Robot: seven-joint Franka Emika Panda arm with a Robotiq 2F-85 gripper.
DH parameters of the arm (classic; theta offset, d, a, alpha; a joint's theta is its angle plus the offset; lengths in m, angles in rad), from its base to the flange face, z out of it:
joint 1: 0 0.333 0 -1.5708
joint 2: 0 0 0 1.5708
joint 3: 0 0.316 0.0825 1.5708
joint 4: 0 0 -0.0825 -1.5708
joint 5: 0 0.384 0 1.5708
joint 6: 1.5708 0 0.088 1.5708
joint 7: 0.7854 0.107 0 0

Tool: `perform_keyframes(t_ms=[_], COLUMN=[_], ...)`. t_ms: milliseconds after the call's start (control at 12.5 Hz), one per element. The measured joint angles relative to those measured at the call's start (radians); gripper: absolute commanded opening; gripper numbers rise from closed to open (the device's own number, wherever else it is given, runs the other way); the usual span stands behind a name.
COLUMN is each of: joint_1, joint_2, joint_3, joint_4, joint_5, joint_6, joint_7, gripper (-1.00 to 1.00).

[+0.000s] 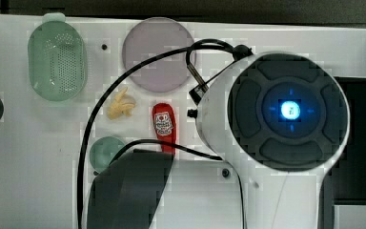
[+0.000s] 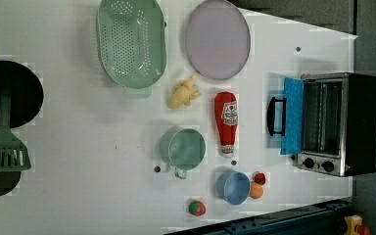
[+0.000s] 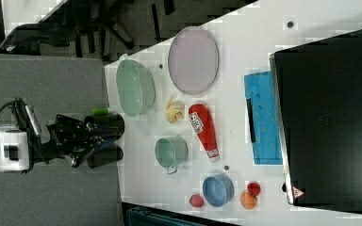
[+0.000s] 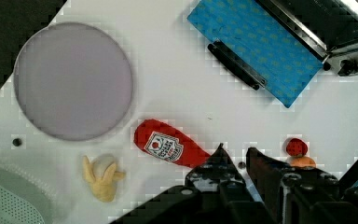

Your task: Flap open oven.

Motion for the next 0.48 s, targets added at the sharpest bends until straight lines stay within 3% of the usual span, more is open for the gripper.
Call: perform_keyframes(t_ms=[480], joint_1=[0.002], joint_2=[0.015], joint_3=[-0.002], joint_4=[-0.006], joint_5=[-0.005], joint_6=[-0.006], joint_7=[0.003], gripper=[-0.65])
